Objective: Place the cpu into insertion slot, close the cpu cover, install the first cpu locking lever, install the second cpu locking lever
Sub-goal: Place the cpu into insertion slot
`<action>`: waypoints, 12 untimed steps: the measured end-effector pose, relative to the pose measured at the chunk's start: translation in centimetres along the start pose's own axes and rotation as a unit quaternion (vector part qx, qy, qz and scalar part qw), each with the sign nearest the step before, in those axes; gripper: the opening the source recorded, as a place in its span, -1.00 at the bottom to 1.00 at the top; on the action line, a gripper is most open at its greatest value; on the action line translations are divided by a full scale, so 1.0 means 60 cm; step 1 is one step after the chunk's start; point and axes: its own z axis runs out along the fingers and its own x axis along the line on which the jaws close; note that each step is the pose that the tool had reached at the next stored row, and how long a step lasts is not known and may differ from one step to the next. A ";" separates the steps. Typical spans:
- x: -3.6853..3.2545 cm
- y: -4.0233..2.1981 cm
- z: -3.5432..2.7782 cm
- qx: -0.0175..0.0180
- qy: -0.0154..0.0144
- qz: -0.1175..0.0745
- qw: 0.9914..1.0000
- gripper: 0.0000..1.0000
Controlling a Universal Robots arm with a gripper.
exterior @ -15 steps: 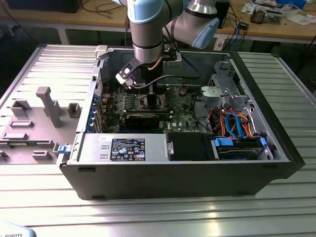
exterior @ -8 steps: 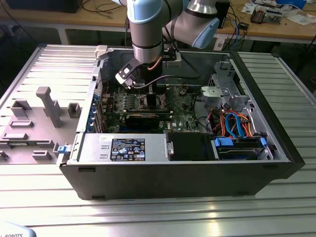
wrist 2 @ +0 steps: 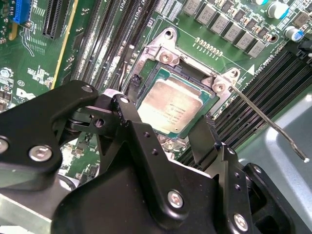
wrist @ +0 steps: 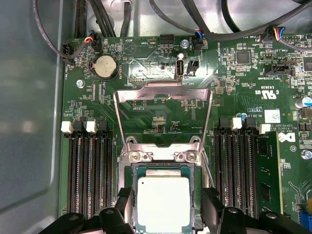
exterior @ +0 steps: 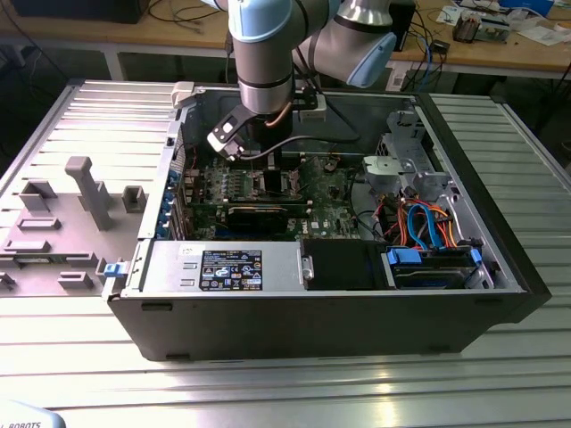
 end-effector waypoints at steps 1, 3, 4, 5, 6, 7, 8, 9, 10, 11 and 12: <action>0.000 0.000 0.000 0.000 0.000 0.000 1.000 0.35; 0.000 -0.001 0.000 0.000 0.000 0.000 1.000 0.35; 0.000 -0.001 0.000 0.000 0.000 0.000 1.000 0.35; 0.000 -0.001 0.000 0.000 0.000 0.000 1.000 0.35; 0.000 -0.001 0.000 0.000 0.000 0.000 1.000 0.35; 0.000 -0.002 0.000 0.000 0.000 0.000 1.000 0.35; 0.000 -0.002 0.000 0.000 0.000 0.000 1.000 0.35; 0.000 -0.002 0.000 0.000 0.000 0.000 1.000 0.35; 0.000 -0.002 0.000 0.000 0.000 0.000 1.000 0.35; 0.000 -0.002 0.000 0.000 0.000 0.000 1.000 0.35; 0.000 -0.002 0.000 0.000 0.000 0.000 1.000 0.35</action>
